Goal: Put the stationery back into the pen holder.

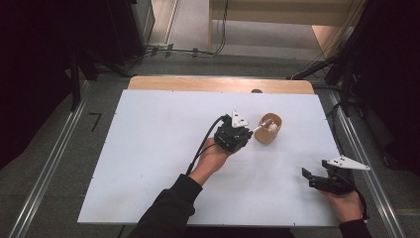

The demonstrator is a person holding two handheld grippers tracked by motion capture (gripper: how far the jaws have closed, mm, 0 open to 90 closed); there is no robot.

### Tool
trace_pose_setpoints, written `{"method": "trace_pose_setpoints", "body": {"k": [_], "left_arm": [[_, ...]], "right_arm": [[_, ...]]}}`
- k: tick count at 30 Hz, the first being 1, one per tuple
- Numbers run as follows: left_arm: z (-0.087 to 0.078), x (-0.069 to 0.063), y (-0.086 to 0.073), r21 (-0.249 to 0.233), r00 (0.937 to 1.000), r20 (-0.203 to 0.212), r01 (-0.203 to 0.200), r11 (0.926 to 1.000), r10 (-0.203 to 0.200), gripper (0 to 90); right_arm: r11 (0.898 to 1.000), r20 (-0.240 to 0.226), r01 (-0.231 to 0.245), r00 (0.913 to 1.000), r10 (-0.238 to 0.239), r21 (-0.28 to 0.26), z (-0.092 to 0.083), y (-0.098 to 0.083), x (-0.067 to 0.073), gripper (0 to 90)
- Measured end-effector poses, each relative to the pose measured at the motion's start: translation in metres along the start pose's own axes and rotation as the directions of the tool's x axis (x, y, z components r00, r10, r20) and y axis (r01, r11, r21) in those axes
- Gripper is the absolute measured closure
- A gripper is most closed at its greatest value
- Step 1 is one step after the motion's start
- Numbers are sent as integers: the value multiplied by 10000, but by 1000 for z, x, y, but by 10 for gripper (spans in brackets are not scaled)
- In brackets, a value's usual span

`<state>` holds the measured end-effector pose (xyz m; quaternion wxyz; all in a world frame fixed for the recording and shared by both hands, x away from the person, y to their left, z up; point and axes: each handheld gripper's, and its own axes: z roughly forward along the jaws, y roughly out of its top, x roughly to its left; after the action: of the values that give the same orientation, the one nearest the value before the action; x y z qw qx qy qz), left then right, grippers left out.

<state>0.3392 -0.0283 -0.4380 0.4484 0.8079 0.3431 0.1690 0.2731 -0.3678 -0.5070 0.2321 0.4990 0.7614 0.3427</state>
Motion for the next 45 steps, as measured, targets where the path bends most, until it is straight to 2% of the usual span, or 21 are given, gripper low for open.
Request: {"method": "trace_pose_setpoints", "body": {"k": [8,22,45], "left_arm": [[1,-3,10,-108,9999,-87,-51,9999,50,814],[5,-4,19,-172,9999,-106,-85,9998,83,814],[12,-6,21,-201,10000,-53,9,9998,-10,813]], "right_arm": [[10000,7,11,10000,-11,-12,-1,0,-1,149],[10000,-18,10,10000,-10,-13,0,0,0,149],[10000,-7,52,10000,-52,-4,0,0,0,149]]}}
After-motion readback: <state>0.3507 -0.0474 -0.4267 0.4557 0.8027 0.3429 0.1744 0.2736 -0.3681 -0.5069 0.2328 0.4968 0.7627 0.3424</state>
